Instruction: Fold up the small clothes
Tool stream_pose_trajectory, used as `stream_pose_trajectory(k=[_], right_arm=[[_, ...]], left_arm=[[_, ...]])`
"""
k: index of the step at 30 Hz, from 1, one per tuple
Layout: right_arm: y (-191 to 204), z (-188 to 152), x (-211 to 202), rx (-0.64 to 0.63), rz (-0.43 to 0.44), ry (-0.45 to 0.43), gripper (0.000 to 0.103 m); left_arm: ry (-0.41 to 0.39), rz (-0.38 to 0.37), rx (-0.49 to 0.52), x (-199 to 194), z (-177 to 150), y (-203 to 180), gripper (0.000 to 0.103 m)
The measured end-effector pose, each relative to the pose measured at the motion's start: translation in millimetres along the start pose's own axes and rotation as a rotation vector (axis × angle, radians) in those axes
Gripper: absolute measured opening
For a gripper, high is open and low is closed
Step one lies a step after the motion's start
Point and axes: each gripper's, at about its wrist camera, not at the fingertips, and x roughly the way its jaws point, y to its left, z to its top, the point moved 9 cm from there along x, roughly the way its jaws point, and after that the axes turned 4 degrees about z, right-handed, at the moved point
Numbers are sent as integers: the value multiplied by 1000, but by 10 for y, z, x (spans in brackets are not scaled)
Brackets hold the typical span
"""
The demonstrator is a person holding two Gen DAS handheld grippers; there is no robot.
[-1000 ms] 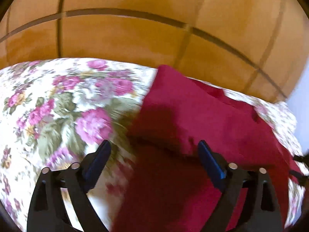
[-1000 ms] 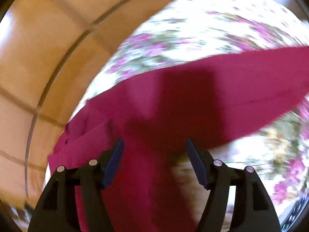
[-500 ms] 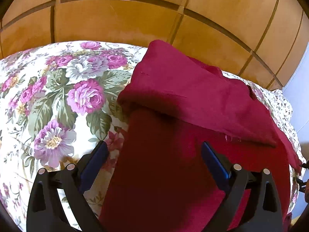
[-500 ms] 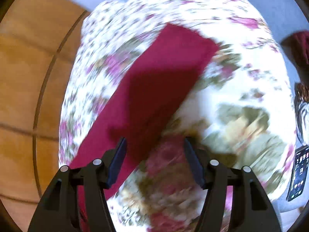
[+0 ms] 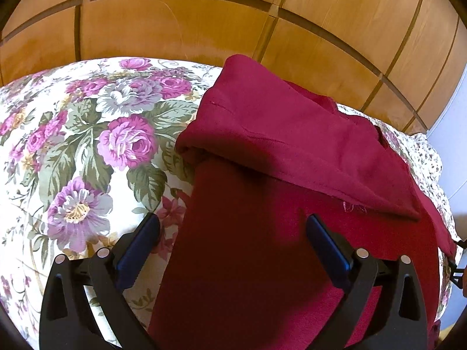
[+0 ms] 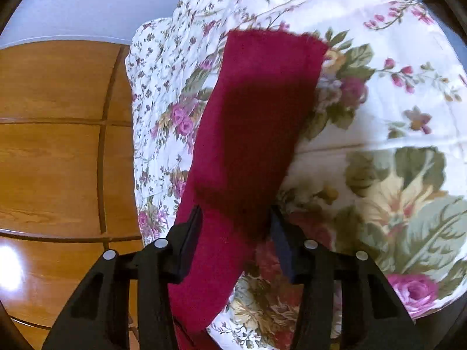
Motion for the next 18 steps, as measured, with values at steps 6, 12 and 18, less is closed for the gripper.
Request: stream_pose_trajectory(k=[6, 12, 18], right_arm=[[-83, 164, 56, 27, 8, -36, 34], [-9, 198, -37, -15, -7, -57, 6], [606, 18, -198, -216, 8, -112, 6]], left_arm=[[-2, -8, -3, 2, 1, 12, 99], [-2, -12, -6, 4, -1, 12, 99], [-5, -16, -10, 5, 3, 20, 99]])
